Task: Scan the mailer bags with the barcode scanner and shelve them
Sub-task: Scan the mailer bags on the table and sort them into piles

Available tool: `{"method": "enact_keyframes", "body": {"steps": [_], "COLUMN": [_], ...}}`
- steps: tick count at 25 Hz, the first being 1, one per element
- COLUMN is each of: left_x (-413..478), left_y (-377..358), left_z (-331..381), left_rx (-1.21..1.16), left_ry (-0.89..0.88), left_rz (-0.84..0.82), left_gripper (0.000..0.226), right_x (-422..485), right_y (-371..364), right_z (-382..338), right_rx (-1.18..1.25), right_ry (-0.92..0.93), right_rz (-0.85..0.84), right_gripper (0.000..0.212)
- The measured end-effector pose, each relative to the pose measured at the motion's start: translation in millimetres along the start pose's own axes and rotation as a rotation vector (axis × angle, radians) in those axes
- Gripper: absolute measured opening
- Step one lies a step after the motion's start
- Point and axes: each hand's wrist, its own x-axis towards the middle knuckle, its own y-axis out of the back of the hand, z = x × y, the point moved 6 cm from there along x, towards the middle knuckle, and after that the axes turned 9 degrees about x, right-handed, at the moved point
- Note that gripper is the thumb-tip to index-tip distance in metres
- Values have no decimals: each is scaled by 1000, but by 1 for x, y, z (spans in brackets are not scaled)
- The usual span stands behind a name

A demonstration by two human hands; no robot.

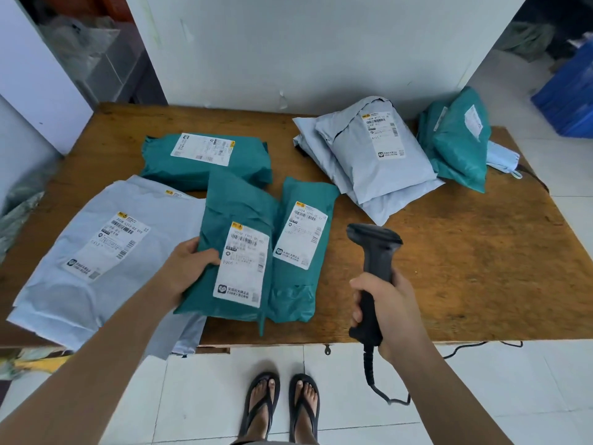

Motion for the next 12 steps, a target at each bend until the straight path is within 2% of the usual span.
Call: {"method": "enact_keyframes", "body": {"steps": [2, 4, 8, 10, 11, 12], "left_x": [4, 6, 5, 15, 23, 24], "left_y": [-8, -29, -79, -83, -73, -63], "left_z": [-8, -13, -16, -20, -21, -19], "left_rx": [-4, -65, -93, 18, 208, 518], "left_ry": [89, 146, 120, 80, 36, -8], "left_rz": [-72, -184, -356, -259, -129, 7], "left_gripper": [15, 23, 22, 17, 22, 33], "right_x": [1, 1, 1, 2, 3, 4], "right_y": [-2, -2, 6, 14, 17, 20], "right_z": [5, 7, 1, -4, -5, -5], "right_rx": [-21, -31, -23, -5, 0, 1], "right_ry": [-7, -11, -11, 4, 9, 11], "right_rz": [-10, -19, 6, 29, 38, 47], "right_gripper": [14, 15, 14, 13, 13, 13]}}
